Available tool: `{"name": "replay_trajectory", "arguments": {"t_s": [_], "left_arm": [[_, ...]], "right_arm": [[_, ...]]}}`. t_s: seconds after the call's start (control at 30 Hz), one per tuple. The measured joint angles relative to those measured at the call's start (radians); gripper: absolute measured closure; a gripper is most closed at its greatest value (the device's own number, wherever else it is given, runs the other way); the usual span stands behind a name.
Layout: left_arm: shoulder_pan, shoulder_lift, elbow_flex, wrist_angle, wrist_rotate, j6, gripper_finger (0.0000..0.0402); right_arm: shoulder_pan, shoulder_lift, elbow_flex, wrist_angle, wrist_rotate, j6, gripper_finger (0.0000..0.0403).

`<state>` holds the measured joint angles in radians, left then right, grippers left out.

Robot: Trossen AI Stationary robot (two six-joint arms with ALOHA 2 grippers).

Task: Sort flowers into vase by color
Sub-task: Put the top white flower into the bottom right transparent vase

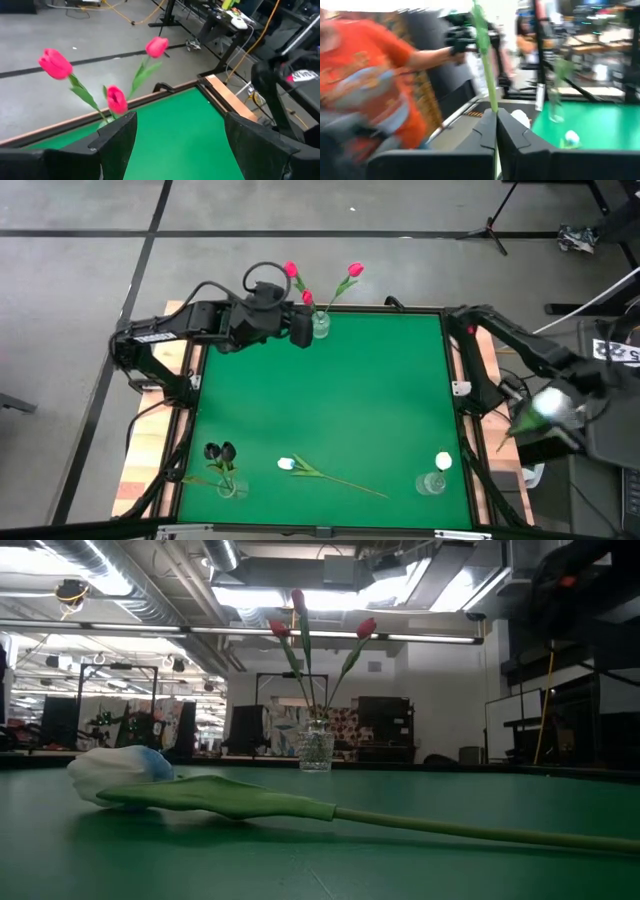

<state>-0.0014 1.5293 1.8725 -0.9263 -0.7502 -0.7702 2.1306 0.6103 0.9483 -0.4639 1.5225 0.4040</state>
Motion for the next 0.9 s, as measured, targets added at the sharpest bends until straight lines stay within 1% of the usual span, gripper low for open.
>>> {"name": "replay_trajectory", "arguments": {"t_s": [0.1,0.17,0.23,0.3,0.5,0.6,0.73,0.83,0.9], "left_arm": [[-0.016,0.019,0.0,0.0,0.0,-0.018,0.0108],[-0.023,0.031,0.0,0.0,0.001,-0.041,0.0108],[-0.034,0.045,0.0,0.003,0.0,-0.085,0.0108],[-0.044,0.06,0.0,0.004,0.0,-0.117,0.0108],[-0.067,0.089,0.0,0.004,0.0,-0.197,0.0108],[-0.075,0.09,0.0,0.004,-0.001,-0.216,0.0108],[-0.077,0.09,0.0,0.004,-0.001,-0.213,0.0108],[-0.084,0.09,0.0,0.004,-0.002,-0.167,0.0108],[-0.084,0.09,0.0,0.004,-0.002,-0.131,0.0108]], "right_arm": [[-0.107,0.005,-0.055,0.0,0.006,0.161,0.0403],[-0.153,0.013,-0.062,0.025,0.01,0.214,0.0403],[-0.206,0.032,-0.059,0.108,0.011,0.206,0.0403],[-0.275,0.059,-0.059,0.179,0.011,0.15,0.0403],[-0.558,0.152,-0.019,0.189,0.011,0.088,0.0403],[-0.685,0.185,0.007,0.138,0.01,0.079,0.0403],[-0.811,0.172,0.084,-0.035,0.009,0.049,0.0403],[-0.841,0.131,0.178,-0.217,-0.007,-0.092,0.0403],[-0.84,0.092,0.218,-0.243,-0.042,-0.225,0.0403]]}}
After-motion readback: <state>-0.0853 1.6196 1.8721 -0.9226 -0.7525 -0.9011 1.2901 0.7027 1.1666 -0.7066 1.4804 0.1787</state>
